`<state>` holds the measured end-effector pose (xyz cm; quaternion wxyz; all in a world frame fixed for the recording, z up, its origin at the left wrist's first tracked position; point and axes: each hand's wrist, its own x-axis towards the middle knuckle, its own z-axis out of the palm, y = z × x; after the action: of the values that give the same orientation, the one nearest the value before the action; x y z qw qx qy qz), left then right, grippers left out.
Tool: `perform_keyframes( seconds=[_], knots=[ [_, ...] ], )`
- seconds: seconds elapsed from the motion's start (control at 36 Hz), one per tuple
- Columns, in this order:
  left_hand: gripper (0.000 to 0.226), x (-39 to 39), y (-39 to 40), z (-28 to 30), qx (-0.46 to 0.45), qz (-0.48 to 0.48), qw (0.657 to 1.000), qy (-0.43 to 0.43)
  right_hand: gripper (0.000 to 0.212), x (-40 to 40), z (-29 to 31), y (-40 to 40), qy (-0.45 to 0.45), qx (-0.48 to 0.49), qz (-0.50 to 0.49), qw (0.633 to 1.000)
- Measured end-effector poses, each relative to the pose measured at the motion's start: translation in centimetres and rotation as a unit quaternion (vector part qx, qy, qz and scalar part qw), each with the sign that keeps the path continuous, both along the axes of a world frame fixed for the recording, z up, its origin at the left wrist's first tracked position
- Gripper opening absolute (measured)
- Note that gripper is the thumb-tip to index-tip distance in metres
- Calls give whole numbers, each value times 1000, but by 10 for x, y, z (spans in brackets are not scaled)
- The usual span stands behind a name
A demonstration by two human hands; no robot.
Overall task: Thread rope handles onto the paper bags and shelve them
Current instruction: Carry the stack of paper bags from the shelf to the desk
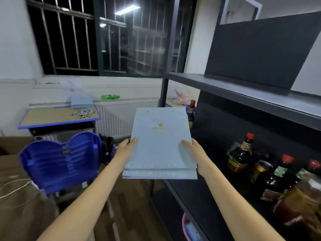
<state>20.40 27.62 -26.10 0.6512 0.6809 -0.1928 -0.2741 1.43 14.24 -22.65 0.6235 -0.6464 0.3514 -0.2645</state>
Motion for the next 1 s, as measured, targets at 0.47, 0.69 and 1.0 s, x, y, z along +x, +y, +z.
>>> perform_keyframes(
  seconds=[0.47, 0.69, 1.0],
  knots=[
    [26, 16, 8, -20, 23, 162, 986, 24, 31, 65, -29, -46, 14, 34, 137, 990],
    [18, 76, -15, -40, 54, 168, 984, 26, 39, 134, -45, -73, 86, -2, 161, 983],
    [32, 151, -55, -43, 76, 168, 983, 18, 40, 217, -53, -117, 52, 50, 162, 984]
  ],
)
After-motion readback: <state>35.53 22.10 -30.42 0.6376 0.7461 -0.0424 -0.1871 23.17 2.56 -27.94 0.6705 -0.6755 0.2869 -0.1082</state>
